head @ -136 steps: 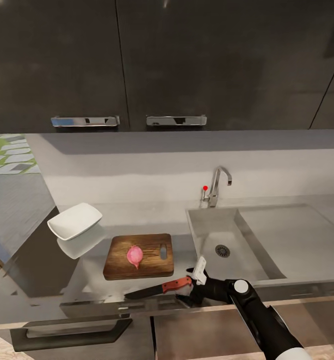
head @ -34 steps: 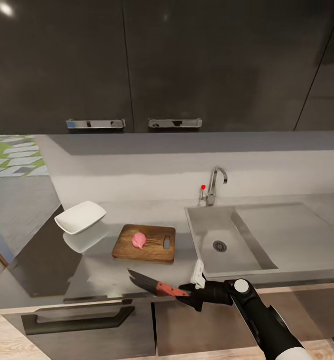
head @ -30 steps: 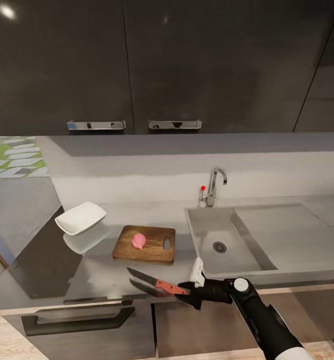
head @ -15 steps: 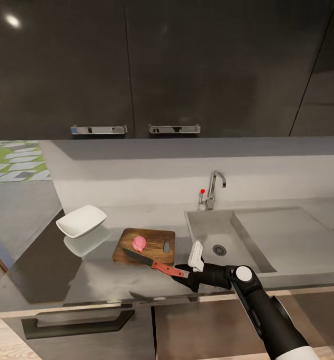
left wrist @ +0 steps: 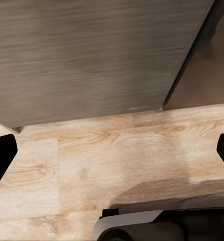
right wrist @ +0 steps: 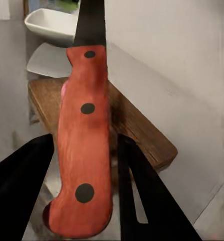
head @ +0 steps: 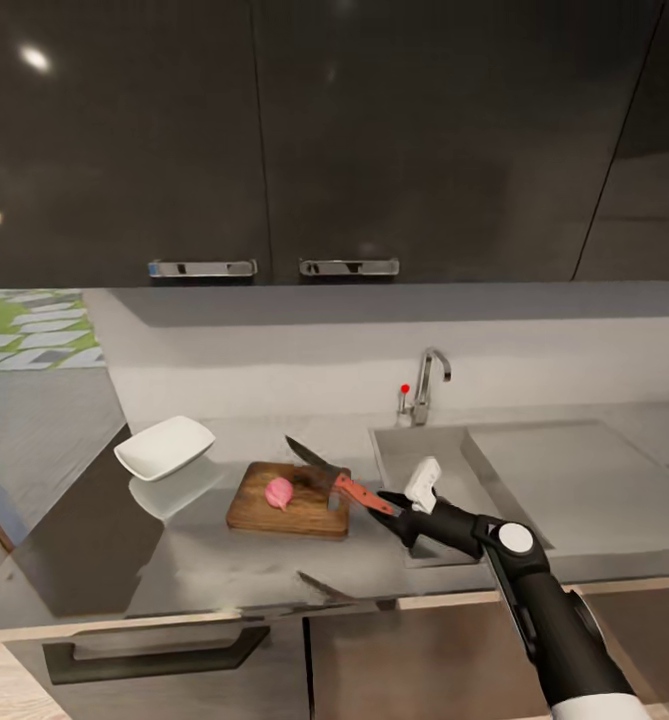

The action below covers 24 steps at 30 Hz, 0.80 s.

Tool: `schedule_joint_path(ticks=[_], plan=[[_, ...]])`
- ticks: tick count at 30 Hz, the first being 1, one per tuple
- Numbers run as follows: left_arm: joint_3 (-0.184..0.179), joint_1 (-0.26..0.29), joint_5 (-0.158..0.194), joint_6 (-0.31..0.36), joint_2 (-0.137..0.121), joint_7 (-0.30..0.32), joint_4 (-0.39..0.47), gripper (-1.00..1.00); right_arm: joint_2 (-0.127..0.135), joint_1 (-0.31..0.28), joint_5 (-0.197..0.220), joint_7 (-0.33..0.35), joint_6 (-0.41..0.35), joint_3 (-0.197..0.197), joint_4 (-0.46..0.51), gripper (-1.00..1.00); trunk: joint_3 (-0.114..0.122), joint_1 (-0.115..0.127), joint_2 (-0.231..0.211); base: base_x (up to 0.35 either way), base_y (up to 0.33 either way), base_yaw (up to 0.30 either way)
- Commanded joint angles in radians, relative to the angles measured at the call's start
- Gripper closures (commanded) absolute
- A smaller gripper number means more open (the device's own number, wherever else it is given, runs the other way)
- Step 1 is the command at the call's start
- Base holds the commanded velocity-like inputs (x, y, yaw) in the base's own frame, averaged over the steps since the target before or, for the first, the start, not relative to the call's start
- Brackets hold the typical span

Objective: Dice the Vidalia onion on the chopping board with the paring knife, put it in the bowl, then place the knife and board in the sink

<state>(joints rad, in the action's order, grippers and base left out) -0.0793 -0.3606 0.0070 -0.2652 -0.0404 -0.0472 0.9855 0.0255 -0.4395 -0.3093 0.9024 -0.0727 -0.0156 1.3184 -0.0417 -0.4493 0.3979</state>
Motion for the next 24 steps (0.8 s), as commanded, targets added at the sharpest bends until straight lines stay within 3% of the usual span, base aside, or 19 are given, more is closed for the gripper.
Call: schedule_joint_path(ticks=[1,6,7,8,12,14,20,22,24], plan=[[-0.003,0.000,0.001,-0.002,-0.001,-0.005,0.001,-1.00,-0.010,-0.001,-0.002,-0.016,-0.007,0.014,0.002,1.00,0.000,-0.001,0.002,0.000,0.000,0.000],[-0.004,0.000,0.001,-0.002,-0.001,-0.005,0.001,-1.00,-0.055,-0.001,-0.002,-0.172,-0.001,0.050,0.002,1.00,0.008,-0.001,0.002,0.000,0.000,0.000],[-0.004,0.000,0.001,-0.002,-0.001,-0.005,0.000,-1.00,-0.061,-0.001,-0.003,-0.257,-0.001,0.054,0.002,1.00,0.009,-0.001,0.002,0.000,0.000,0.000],[-0.003,0.000,0.001,-0.002,-0.001,-0.005,0.000,-1.00,-0.062,-0.001,-0.003,-0.289,-0.001,0.054,0.002,1.00,0.011,-0.001,0.002,0.000,0.000,0.000],[-0.004,0.000,0.001,-0.002,-0.001,-0.005,-0.001,-1.00,-0.080,-0.001,-0.007,-0.375,-0.004,0.049,0.001,1.00,0.017,-0.001,0.002,0.000,0.000,0.000],[-0.004,0.000,0.001,-0.002,-0.001,-0.005,-0.001,-1.00,-0.091,-0.001,-0.018,-0.385,-0.003,0.047,0.001,1.00,0.020,-0.001,0.002,0.000,0.000,0.000],[-0.004,0.000,0.001,-0.002,-0.001,-0.005,-0.001,-1.00,-0.145,0.000,-0.161,-0.445,-0.001,0.046,0.001,1.00,0.029,-0.001,0.002,0.000,0.000,0.000],[-0.003,0.000,0.001,-0.002,-0.001,-0.005,-0.001,-1.00,-0.178,0.001,-0.230,-0.531,0.001,0.046,0.001,1.00,0.032,-0.001,0.002,0.000,0.000,0.000],[-0.003,0.000,0.001,-0.002,-0.001,-0.005,-0.001,-1.00,-0.194,0.003,-0.290,-0.610,0.002,0.044,0.001,1.00,0.033,-0.001,0.002,0.000,0.000,0.000]])
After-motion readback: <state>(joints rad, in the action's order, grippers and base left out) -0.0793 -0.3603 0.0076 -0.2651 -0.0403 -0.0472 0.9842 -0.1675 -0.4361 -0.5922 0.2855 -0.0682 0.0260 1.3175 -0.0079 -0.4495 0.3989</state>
